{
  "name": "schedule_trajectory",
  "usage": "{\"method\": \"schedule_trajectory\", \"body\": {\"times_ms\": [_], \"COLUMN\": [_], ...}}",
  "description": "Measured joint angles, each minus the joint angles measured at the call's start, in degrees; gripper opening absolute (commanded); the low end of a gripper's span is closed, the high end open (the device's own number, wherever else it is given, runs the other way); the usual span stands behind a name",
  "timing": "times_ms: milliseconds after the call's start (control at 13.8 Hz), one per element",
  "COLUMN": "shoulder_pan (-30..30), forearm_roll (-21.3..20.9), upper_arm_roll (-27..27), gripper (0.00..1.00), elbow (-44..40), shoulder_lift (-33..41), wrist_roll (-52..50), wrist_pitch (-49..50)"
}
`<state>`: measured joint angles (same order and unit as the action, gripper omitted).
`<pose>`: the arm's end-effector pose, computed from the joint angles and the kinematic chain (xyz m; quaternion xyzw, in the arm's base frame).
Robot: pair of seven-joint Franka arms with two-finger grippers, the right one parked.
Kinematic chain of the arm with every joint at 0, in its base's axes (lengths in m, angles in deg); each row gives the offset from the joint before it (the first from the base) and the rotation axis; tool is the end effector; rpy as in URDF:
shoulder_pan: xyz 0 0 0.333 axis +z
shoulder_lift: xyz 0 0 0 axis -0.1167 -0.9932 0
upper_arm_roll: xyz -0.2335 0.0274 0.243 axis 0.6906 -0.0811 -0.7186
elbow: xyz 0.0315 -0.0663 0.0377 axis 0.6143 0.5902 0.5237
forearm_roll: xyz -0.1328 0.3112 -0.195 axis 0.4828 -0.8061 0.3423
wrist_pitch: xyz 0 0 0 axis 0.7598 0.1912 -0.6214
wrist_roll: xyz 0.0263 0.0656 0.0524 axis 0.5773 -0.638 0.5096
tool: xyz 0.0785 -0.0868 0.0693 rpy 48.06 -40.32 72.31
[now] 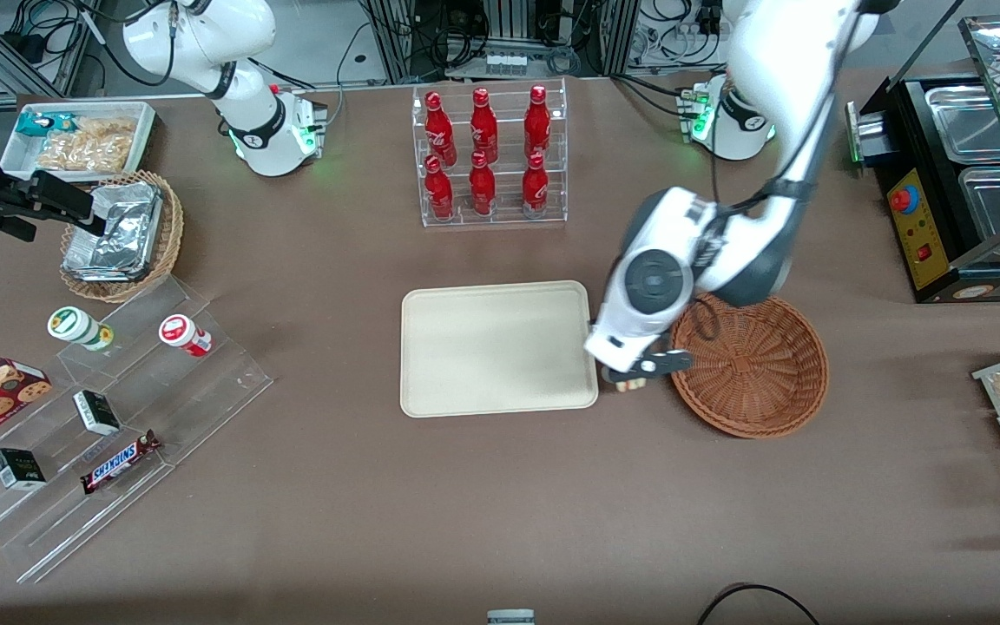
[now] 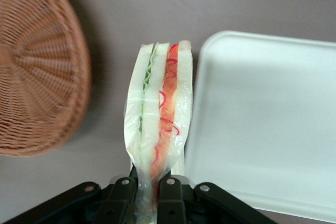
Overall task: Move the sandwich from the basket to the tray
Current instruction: 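Lift the sandwich and carry it toward the cream tray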
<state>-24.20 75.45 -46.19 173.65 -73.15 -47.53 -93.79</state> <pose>0.5514 -0.3626 0.3069 -0.9902 -0.0798 0.0975 0.0598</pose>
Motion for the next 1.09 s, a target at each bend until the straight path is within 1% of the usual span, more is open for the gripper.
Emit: {"method": "schedule_trajectory", "body": {"times_ms": [218, 363, 653, 1089], "shoulder_pan": [-4.4, -6.3, -7.7, -8.6], "forearm_roll": [0.0, 0.0, 0.0, 0.0], "upper_arm_roll": [0.0, 0.1, 2.9, 4.8], "gripper": [0.08, 0.08, 0.08, 0.09], "elbow": [-5.3, -7.2, -8.4, -11.9], "shoulder_lift": [-5.0, -7.3, -10.1, -13.8], "wrist_roll": [-4.9, -7.1, -9.7, -10.4], "wrist_pitch": [-0.5, -3.5, -8.7, -10.6]}}
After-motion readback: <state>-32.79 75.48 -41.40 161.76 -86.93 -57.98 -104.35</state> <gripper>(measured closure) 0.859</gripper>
